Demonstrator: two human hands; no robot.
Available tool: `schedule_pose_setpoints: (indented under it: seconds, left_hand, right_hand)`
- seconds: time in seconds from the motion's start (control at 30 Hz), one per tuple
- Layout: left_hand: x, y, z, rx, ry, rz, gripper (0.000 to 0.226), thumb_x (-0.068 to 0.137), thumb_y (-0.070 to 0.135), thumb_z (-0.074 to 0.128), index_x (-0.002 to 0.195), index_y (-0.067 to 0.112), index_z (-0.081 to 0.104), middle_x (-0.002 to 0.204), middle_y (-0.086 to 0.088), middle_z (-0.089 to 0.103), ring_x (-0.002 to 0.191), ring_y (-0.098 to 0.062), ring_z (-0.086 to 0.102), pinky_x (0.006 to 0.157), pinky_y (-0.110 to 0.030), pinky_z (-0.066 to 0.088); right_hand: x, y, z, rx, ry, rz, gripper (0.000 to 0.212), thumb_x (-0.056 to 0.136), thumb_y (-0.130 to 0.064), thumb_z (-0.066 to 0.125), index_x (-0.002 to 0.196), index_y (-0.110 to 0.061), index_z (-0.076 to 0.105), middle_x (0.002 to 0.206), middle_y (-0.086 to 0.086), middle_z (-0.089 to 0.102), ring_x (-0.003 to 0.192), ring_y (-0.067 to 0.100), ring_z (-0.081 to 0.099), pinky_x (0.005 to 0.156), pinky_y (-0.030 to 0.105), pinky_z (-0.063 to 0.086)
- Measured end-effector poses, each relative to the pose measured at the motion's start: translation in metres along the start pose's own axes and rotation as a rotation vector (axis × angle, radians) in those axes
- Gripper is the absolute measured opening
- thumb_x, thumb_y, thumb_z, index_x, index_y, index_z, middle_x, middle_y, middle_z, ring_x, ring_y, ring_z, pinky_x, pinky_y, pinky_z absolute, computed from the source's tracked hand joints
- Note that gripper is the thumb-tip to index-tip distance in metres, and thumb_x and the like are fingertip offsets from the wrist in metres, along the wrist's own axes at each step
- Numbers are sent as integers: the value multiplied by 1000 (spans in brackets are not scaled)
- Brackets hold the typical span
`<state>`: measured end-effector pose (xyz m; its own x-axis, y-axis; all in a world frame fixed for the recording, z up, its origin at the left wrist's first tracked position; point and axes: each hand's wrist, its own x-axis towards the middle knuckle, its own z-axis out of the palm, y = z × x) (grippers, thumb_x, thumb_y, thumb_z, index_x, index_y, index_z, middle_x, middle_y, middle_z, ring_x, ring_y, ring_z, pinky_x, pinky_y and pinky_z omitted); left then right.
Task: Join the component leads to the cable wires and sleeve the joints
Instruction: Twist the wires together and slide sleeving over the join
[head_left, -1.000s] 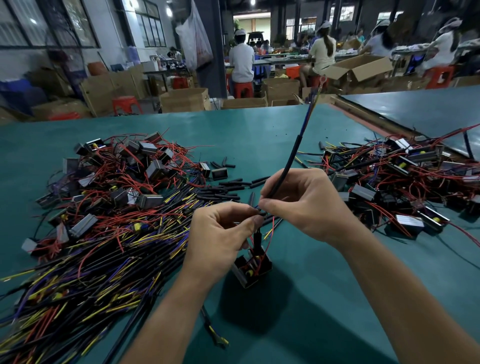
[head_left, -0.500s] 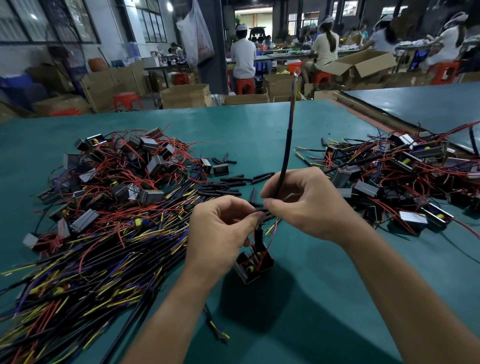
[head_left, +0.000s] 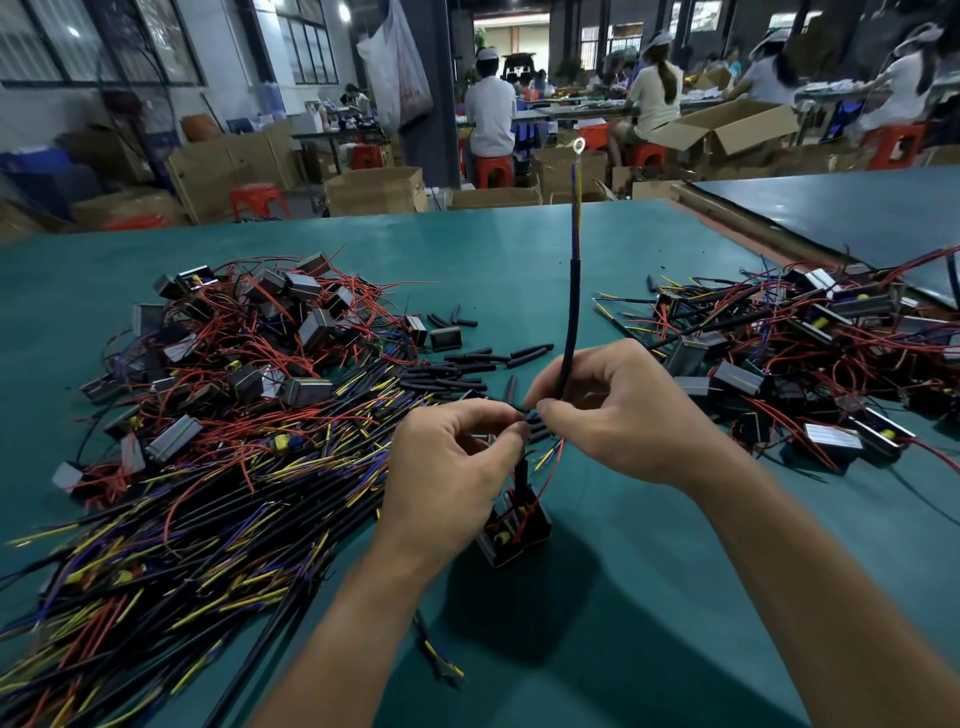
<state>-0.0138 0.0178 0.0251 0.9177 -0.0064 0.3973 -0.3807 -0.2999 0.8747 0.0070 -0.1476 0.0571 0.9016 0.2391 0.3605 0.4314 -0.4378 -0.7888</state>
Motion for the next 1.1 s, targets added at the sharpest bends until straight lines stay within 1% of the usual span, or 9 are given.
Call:
schedule_pose_setpoints:
  seconds: [0.13, 0.23, 0.37, 0.47, 0.57, 0.63, 0.73, 0.93, 1.1]
  left_hand:
    - [2, 1, 0, -53, -76, -73, 11, 88, 6, 67, 79, 12, 72, 52, 13, 57, 45, -6, 46, 47, -18, 38]
    - [2, 5, -1, -175, -161, -162, 16, 92, 1, 60, 79, 6, 67, 51, 6, 49, 43, -8, 41, 43, -18, 36]
    - [1, 9, -4, -289, -299, -347, 20, 97, 10, 54, 78, 10, 61, 49, 2, 41, 41, -9, 35, 41, -17, 26]
    - [2, 10, -6, -355, -368, -429, 20, 97, 13, 53, 77, 13, 59, 48, 5, 40, 41, -5, 35, 42, -15, 28]
    - [3, 9, -7, -379, -355, -434, 19, 94, 12, 57, 76, 15, 63, 56, 4, 43, 43, -4, 38, 44, -13, 32]
    - [3, 9, -7, -372, -340, -409, 22, 93, 10, 58, 73, 16, 66, 62, 1, 48, 45, -5, 40, 44, -13, 34]
    - [2, 8, -7, -359, -325, -389, 28, 92, 8, 60, 67, 19, 69, 61, 5, 53, 46, -6, 42, 45, -14, 36]
    - [3, 8, -8, -363, -328, -407, 12, 91, 10, 62, 81, 13, 68, 64, 1, 49, 47, -8, 43, 45, -15, 38]
    - [3, 9, -9, -382, -317, -461, 14, 90, 8, 62, 78, 15, 66, 64, -5, 44, 46, -9, 43, 45, -15, 39]
  right_hand:
    - [0, -1, -1, 16, -33, 1, 18, 82, -4, 63, 74, -17, 72, 69, 15, 68, 59, 29, 59, 59, 41, 52]
    - [-1, -2, -2, 52, -86, 4, 24, 84, 0, 60, 76, -19, 73, 65, 9, 67, 57, 16, 54, 56, 33, 46]
    - [-1, -5, -4, 107, -171, -2, 35, 82, 9, 54, 73, -20, 71, 74, 23, 68, 61, 33, 56, 60, 48, 48]
    - [-1, -5, -3, 143, -199, 10, 34, 77, 7, 52, 68, -20, 71, 71, 23, 67, 63, 25, 51, 59, 47, 43]
    - [-1, -3, -3, 170, -185, 42, 19, 73, -7, 55, 72, -16, 72, 76, 32, 64, 65, 24, 50, 61, 48, 42]
    - [-1, -3, -3, 213, -179, 60, 12, 75, -11, 61, 72, -14, 72, 76, 24, 69, 67, 22, 54, 66, 42, 42]
    - [-1, -1, -3, 225, -161, 54, 16, 84, -3, 68, 73, -14, 71, 75, 12, 74, 67, 16, 59, 69, 37, 45]
    - [-1, 0, -8, 198, -189, 66, 9, 84, 1, 71, 77, -6, 73, 78, 20, 73, 69, 17, 60, 69, 35, 47]
    - [-2, 1, -14, 157, -225, 58, 9, 84, -4, 73, 78, -10, 74, 80, 17, 73, 72, 17, 63, 74, 41, 52]
